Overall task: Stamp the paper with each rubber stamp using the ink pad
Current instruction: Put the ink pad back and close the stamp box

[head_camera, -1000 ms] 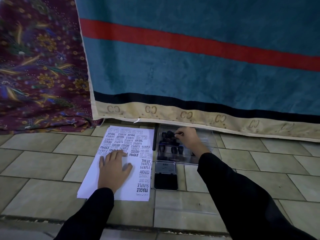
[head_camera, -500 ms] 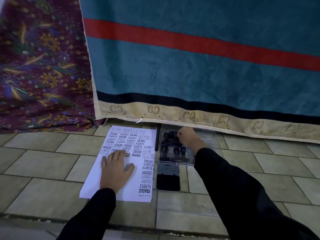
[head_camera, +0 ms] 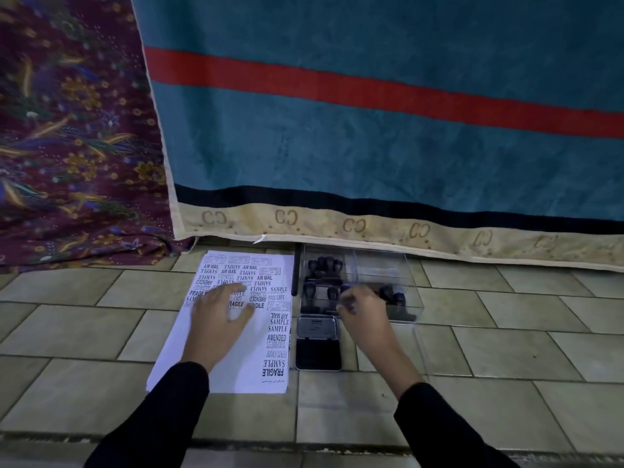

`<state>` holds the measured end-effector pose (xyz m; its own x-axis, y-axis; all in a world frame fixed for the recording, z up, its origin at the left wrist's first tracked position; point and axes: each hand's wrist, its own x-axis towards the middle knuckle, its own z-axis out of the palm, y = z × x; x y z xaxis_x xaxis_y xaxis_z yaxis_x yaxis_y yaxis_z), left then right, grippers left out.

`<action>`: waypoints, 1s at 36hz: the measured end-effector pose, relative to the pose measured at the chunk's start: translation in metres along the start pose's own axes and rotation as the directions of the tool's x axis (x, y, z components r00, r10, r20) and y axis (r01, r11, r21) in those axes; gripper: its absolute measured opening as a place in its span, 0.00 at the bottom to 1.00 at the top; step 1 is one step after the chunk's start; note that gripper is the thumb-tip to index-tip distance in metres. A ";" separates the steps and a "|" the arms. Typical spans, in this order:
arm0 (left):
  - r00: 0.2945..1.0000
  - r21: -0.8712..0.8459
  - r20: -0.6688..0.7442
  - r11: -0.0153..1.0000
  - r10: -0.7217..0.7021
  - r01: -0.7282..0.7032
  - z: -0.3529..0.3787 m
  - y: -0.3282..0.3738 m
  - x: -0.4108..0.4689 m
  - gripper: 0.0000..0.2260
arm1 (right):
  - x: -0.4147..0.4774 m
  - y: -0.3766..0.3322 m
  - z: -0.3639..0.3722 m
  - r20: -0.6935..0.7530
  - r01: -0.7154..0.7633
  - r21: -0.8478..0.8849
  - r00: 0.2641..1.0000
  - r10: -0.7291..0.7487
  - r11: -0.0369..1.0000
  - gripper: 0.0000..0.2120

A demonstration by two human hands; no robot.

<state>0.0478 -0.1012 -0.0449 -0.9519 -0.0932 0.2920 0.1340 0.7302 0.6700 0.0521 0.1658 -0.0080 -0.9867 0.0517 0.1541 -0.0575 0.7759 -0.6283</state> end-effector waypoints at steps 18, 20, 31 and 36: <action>0.877 0.142 0.460 0.964 0.138 -0.226 0.041 0.048 -0.039 0.53 | -0.012 0.008 0.029 0.048 -0.088 -0.066 0.995 0.091 0.994 0.08; 0.877 0.128 0.463 0.969 0.130 -0.211 0.041 0.049 -0.039 0.53 | -0.013 0.012 0.027 0.040 -0.094 0.001 0.995 0.094 0.996 0.09; 0.867 0.112 0.484 0.975 0.115 -0.191 0.044 0.045 -0.039 0.51 | -0.044 0.022 0.010 -0.043 0.154 0.166 0.988 -0.149 0.974 0.04; 0.838 0.056 0.526 0.977 0.145 -0.205 0.038 0.043 -0.036 0.56 | -0.060 0.029 0.011 0.026 0.278 0.128 0.959 -0.284 0.952 0.03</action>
<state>0.0780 -0.0407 -0.0523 -0.9231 0.3842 -0.0172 0.3103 0.7704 0.5570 0.1077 0.1778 -0.0440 -0.9335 -0.1865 0.3063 -0.3486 0.6727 -0.6526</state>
